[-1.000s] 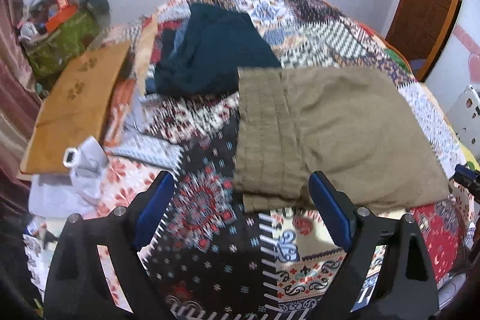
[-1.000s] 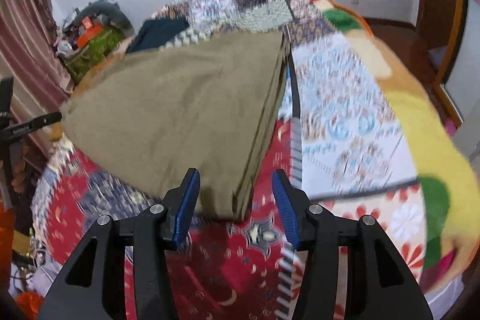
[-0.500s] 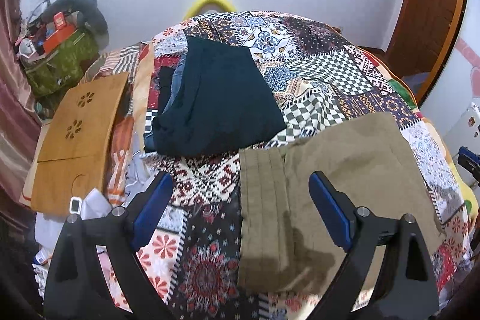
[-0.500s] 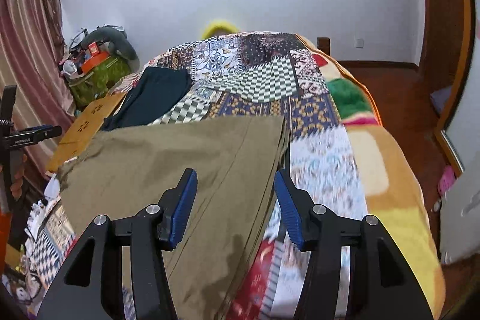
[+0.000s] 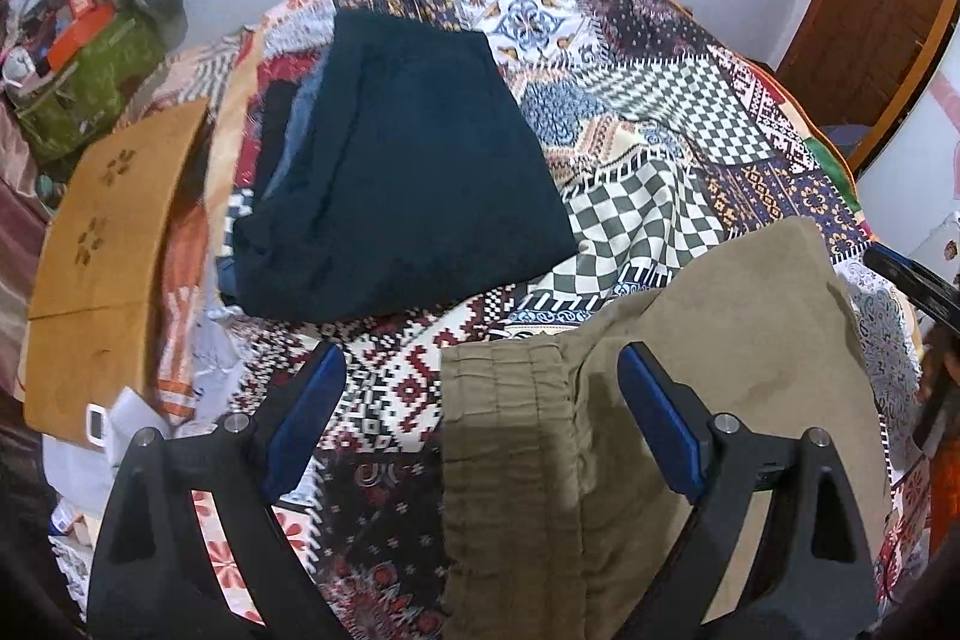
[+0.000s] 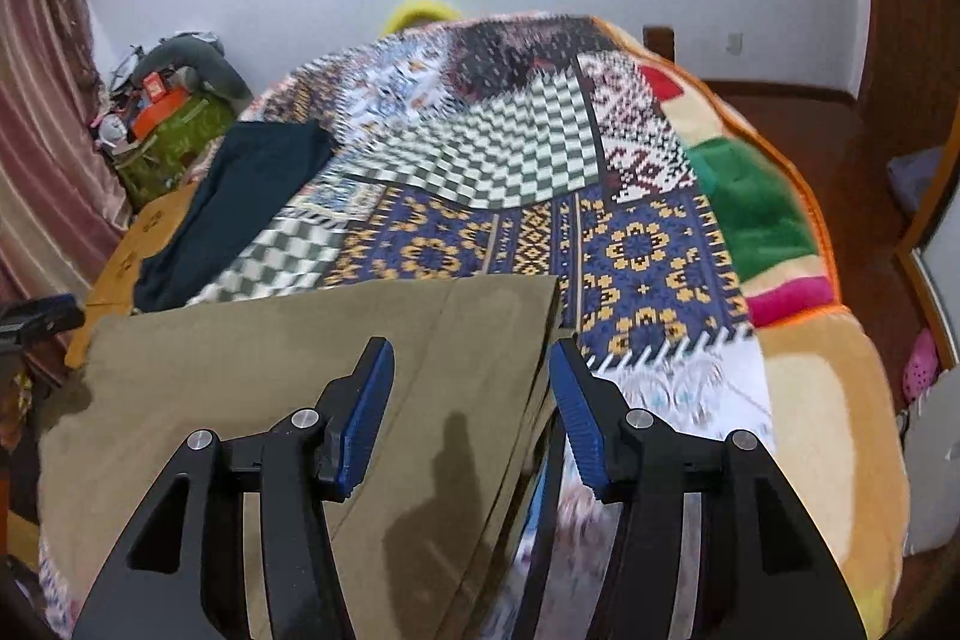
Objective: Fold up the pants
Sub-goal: 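Grasp the folded pants edge with the right tool and lift it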
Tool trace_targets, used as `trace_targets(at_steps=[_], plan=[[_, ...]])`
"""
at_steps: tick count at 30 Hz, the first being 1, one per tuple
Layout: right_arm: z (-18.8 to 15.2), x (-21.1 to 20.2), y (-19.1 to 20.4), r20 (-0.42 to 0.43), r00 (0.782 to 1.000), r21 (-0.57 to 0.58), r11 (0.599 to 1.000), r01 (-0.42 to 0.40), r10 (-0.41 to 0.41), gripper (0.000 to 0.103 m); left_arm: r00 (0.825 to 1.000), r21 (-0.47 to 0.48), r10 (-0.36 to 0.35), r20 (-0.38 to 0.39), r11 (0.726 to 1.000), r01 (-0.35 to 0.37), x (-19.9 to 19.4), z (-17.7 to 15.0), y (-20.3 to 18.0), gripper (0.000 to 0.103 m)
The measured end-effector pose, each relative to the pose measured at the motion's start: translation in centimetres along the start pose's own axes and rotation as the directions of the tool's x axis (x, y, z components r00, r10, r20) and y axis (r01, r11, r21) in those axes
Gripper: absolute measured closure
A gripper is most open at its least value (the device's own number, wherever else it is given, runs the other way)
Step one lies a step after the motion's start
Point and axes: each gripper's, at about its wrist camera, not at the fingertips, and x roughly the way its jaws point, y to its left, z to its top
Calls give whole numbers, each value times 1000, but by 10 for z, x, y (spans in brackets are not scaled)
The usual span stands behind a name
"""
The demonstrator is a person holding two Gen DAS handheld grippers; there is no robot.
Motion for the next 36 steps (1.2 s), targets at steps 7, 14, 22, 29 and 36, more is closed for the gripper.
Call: trace_targets(at_steps=[7,14,22,29,36], plan=[[17,65,-21,-127,992,-13,1000,13,-14,53,998,29,18,-53,999,-17,29,-6,-8,11],[17,92,-18,-191,981,-99,995,27,-46,93,999,47,33,-24,998,-32,33,-16,-5,11],[12,98,-20,-202,978,-108,993,38,-59,94,996,-84,84,2,993,-84,35,-26,16,14],[20,85,-11,-185,975,-114,989,99,-119,88,998,-60,67,7,996,-66,19,-27,12,15],[27,18,20,-65,996,-142,989,45,-54,73,995,4,72,65,997,-72,-17,-28,-3,15]])
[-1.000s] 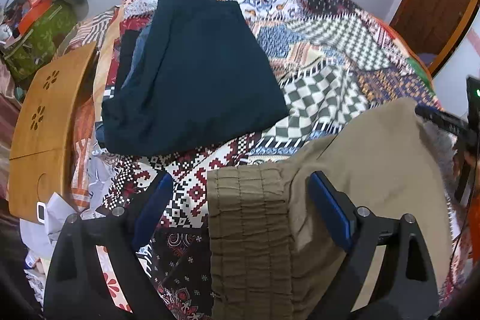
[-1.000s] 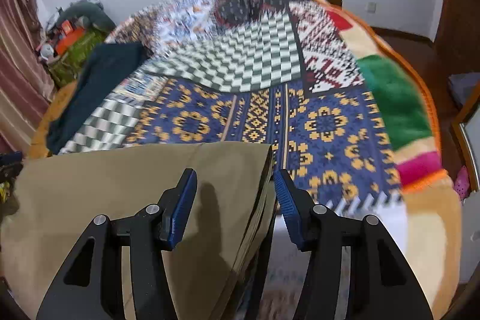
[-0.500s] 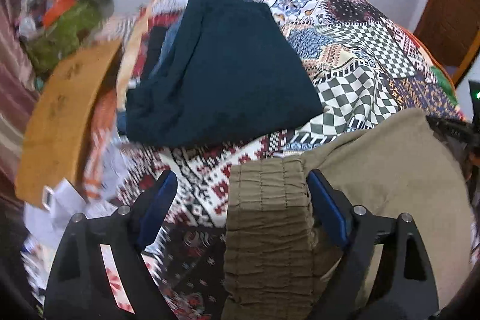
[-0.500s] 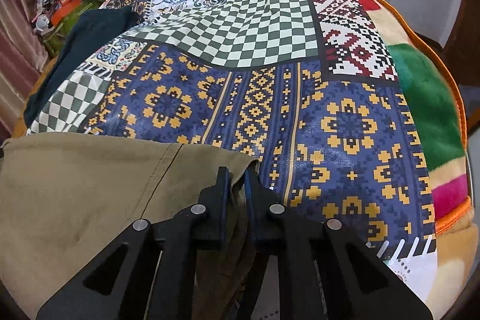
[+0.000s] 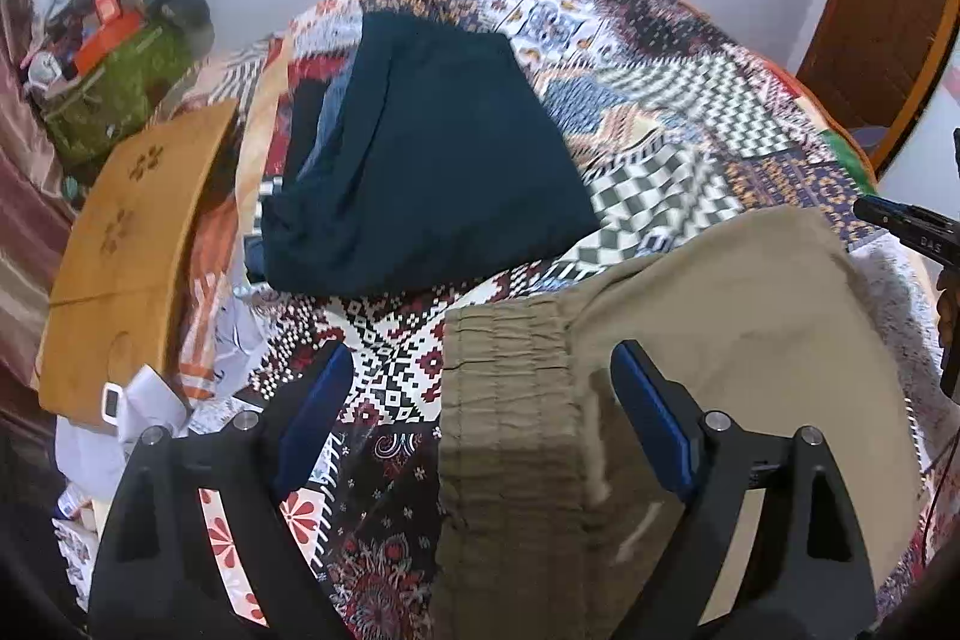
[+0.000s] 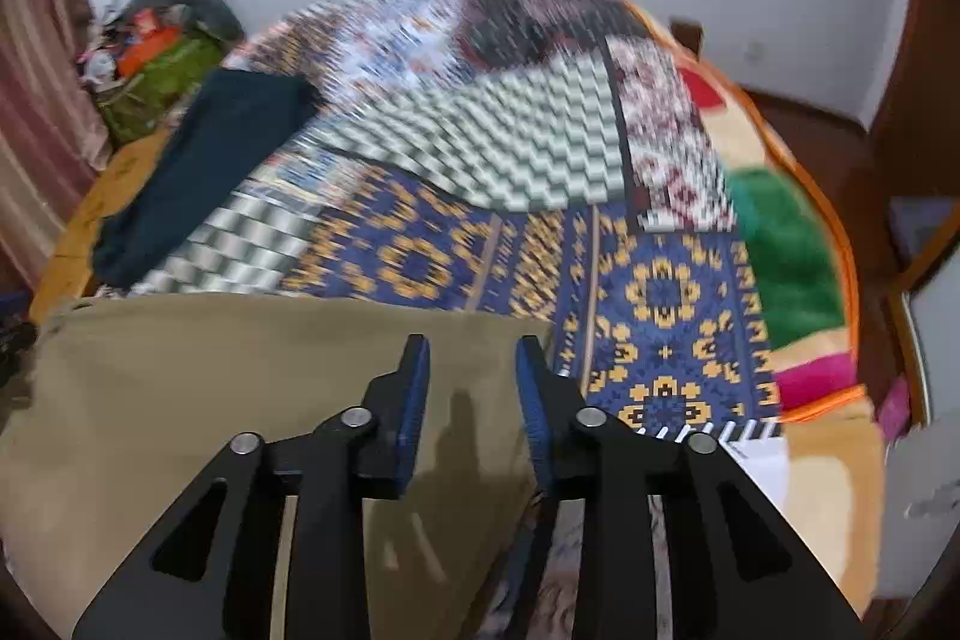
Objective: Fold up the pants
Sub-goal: 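Grasp the folded pants edge with the right tool and lift it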
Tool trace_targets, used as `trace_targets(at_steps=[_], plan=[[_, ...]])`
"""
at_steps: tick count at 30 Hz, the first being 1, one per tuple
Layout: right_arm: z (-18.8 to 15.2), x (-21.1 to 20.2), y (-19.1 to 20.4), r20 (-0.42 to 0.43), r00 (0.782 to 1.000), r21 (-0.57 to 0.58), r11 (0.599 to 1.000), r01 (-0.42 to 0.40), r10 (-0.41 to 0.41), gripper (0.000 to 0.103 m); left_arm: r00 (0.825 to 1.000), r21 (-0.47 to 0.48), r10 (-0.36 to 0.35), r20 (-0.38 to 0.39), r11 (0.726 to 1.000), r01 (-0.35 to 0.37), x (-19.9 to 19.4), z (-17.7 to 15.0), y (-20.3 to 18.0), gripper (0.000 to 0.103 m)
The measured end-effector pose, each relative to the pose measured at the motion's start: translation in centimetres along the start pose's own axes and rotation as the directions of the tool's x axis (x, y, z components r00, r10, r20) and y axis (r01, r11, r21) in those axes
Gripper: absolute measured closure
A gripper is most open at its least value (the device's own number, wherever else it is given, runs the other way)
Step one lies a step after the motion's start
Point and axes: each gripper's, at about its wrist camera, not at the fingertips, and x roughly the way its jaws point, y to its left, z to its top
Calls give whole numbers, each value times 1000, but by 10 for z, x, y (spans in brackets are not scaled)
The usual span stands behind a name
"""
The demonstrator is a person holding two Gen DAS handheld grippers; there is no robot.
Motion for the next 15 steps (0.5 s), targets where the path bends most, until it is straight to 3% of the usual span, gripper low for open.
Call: trace_targets(at_steps=[5,10,15], plan=[[0,-48,34,80,995,-63,997,-54,59,68,997,22,-20,75,1000,19,-38,6,-7,15],[-2,-80,74,140,981,-115,986,-118,133,57,989,30,-69,132,997,65,-69,12,-13,13],[-8,-84,106,151,964,-134,971,-198,218,30,984,28,-121,127,993,119,-72,14,-20,9]])
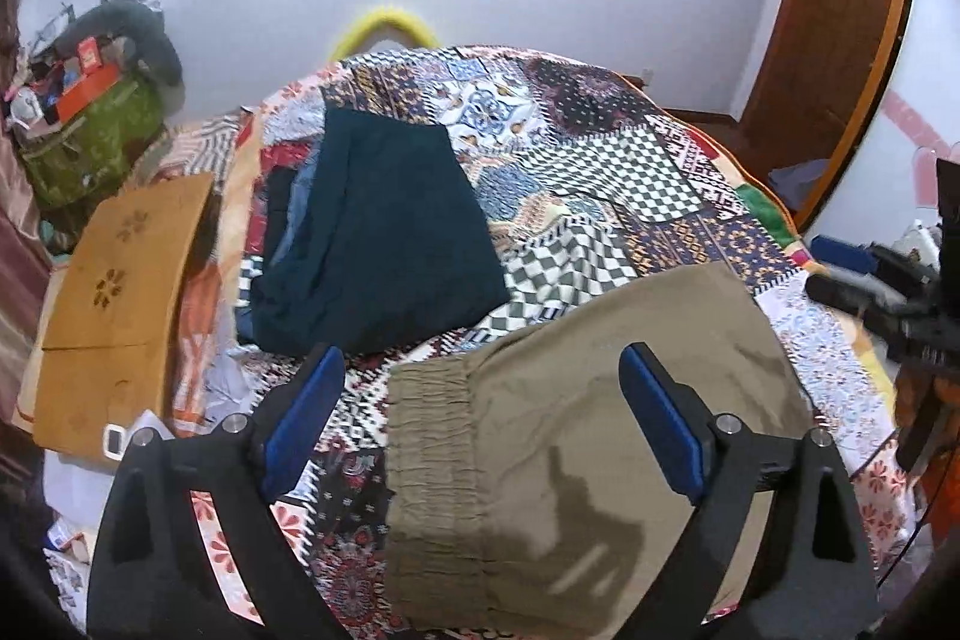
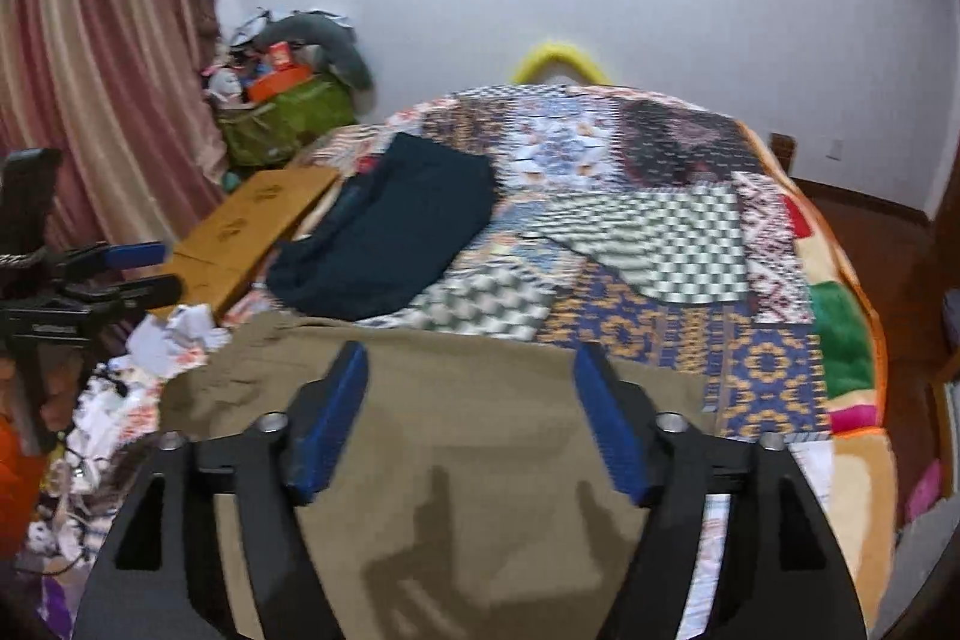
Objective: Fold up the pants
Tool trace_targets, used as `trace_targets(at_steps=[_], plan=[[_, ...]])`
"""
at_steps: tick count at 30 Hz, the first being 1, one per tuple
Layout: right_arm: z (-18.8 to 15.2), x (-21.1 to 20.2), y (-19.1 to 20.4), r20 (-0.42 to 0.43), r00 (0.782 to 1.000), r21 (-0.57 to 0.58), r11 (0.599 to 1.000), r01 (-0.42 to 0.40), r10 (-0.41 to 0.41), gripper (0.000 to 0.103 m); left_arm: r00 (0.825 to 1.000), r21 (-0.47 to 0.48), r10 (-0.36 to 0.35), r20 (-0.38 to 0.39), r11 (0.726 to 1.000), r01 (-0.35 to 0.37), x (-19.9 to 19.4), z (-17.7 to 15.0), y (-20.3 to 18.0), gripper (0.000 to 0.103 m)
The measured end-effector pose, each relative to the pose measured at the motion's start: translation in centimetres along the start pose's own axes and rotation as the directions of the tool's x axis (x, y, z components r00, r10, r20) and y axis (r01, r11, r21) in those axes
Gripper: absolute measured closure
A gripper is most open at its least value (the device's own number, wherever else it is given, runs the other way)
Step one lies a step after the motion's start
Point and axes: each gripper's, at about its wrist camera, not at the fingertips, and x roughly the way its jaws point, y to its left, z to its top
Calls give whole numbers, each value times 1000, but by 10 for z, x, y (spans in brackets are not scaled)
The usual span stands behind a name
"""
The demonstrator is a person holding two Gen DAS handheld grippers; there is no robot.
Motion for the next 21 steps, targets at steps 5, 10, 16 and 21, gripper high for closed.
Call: trace_targets(at_steps=[5,10,16,21], plan=[[-11,32,20,-61,995,12,997,-76,76,27,993,-25,-62,-101,998,60,31,-9,-2,8],[-36,72,25,-199,973,57,993,-107,116,27,970,-63,-83,-227,996,70,70,-31,-2,8],[-73,82,22,-279,950,81,989,-120,138,23,962,13,-15,-271,1000,19,84,-67,-4,3],[-86,64,17,-277,953,76,991,-108,125,21,968,22,-11,-250,1000,17,67,-83,-1,2]])
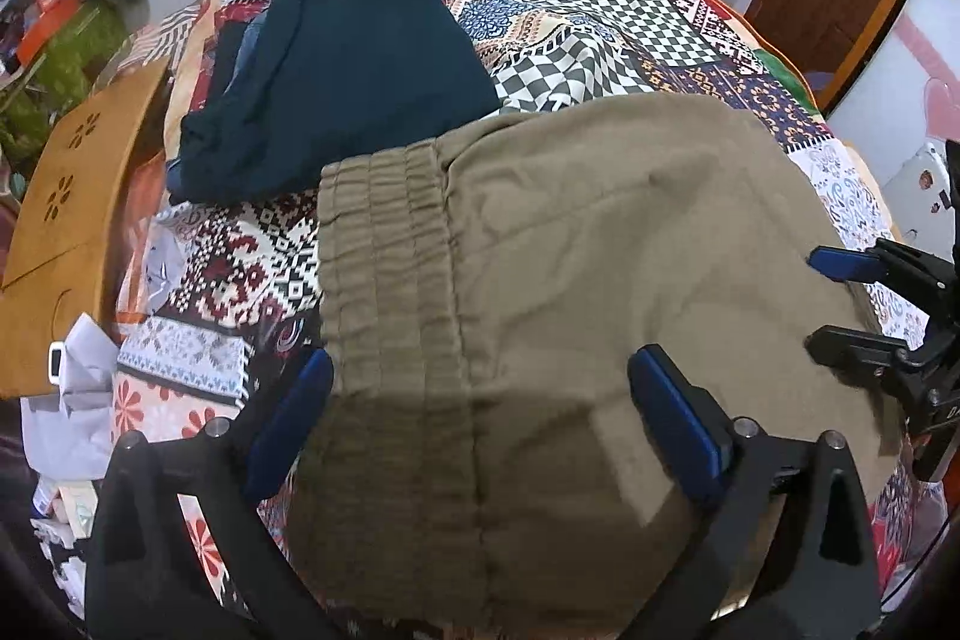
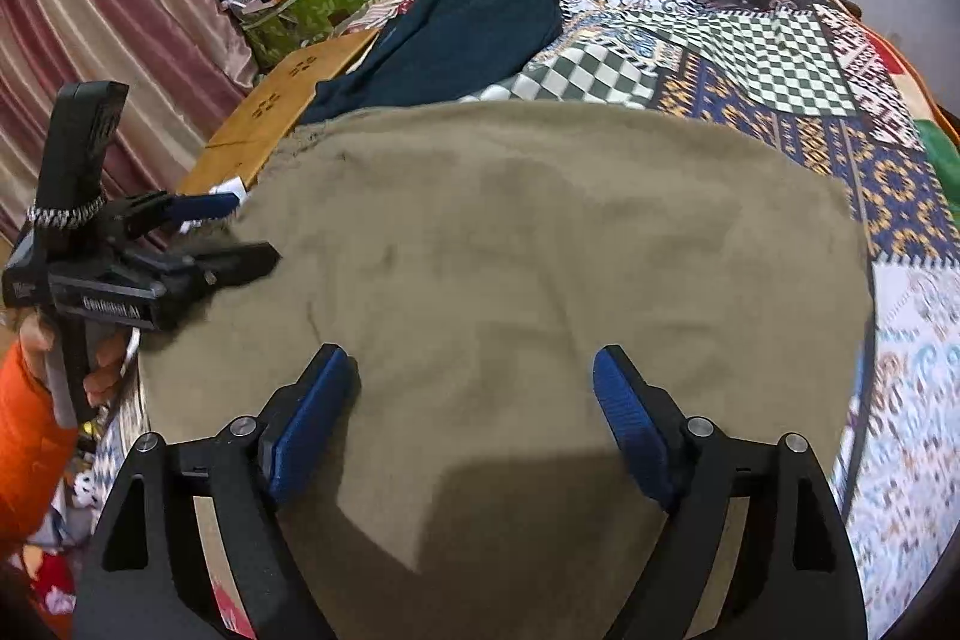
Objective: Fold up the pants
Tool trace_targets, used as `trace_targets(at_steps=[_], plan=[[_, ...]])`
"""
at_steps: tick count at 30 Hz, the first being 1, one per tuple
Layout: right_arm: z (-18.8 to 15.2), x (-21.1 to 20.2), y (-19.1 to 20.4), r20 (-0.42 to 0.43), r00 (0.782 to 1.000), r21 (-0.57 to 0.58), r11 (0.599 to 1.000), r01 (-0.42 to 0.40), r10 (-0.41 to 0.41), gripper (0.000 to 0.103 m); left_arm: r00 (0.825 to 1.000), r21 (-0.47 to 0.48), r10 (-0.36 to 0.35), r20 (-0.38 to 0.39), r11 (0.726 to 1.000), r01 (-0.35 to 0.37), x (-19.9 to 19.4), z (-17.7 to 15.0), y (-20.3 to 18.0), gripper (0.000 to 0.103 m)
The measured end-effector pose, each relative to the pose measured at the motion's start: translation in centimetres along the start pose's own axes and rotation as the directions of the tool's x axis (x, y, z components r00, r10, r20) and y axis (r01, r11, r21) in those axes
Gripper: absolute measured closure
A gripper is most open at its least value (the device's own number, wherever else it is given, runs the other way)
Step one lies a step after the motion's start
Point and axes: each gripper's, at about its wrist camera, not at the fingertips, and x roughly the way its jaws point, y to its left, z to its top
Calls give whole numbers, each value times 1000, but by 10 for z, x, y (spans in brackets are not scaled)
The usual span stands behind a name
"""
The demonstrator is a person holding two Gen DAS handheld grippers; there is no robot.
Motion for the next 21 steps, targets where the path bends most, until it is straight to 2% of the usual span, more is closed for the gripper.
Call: trace_targets(at_steps=[3,6,11,16,21], plan=[[-13,-11,-5,18,1000,44,999,-11,11,20,1000,-24,-13,-8,1000,13,-5,-6,4,2],[-26,-20,-10,28,1000,78,997,-15,13,19,1000,-41,8,19,999,-7,-14,-15,7,2],[-47,-36,-9,46,999,78,997,24,-28,19,998,-60,32,52,998,-29,-29,-27,9,2],[-66,-46,-18,49,998,128,991,35,-42,19,995,-56,64,76,997,-60,-44,-40,10,2],[-84,-56,-22,56,996,161,985,60,-70,19,995,-78,57,83,996,-51,-53,-55,17,2]])
